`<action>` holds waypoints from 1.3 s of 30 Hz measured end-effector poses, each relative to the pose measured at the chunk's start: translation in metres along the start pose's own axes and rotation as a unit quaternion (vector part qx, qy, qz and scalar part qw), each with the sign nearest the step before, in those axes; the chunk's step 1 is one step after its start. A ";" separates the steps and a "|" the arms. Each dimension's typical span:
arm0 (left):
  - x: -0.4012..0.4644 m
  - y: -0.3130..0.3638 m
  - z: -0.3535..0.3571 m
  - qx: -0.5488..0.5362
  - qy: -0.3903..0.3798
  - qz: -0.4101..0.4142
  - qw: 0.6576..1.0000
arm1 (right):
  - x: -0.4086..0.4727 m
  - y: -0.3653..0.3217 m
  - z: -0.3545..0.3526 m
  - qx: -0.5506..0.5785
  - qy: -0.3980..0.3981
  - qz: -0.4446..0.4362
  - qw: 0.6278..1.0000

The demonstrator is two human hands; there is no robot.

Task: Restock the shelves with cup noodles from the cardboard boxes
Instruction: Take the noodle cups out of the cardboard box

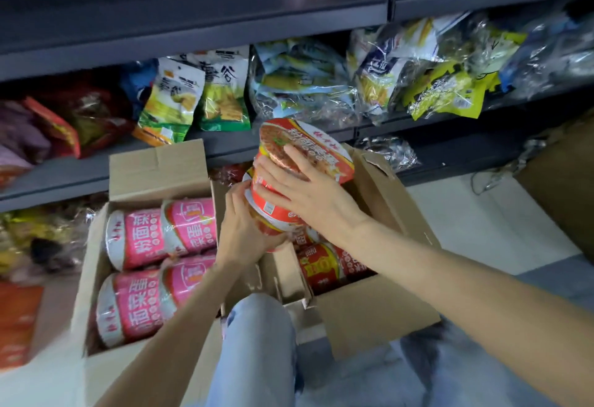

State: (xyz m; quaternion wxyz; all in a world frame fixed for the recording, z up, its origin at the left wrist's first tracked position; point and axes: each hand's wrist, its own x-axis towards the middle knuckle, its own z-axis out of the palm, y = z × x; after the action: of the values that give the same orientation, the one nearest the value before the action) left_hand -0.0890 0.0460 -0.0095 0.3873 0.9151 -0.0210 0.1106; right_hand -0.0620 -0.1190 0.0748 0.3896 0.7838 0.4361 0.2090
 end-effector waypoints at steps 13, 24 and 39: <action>0.014 -0.017 -0.010 -0.001 -0.061 0.064 0.996 | -0.008 0.038 0.009 0.523 0.046 0.073 0.848; -0.001 -0.023 -0.011 -0.059 -0.056 -0.006 0.997 | -0.002 0.010 0.018 0.492 0.112 0.277 0.817; -0.008 -0.049 -0.004 -0.174 -0.067 -0.042 0.982 | 0.002 -0.033 0.022 0.718 0.213 0.377 0.546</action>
State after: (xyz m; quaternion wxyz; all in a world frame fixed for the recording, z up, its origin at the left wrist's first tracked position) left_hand -0.0912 0.0831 -0.0432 0.5426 0.8391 -0.0280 0.0273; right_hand -0.0637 -0.1167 0.0357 -0.5215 0.8271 0.1757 0.1145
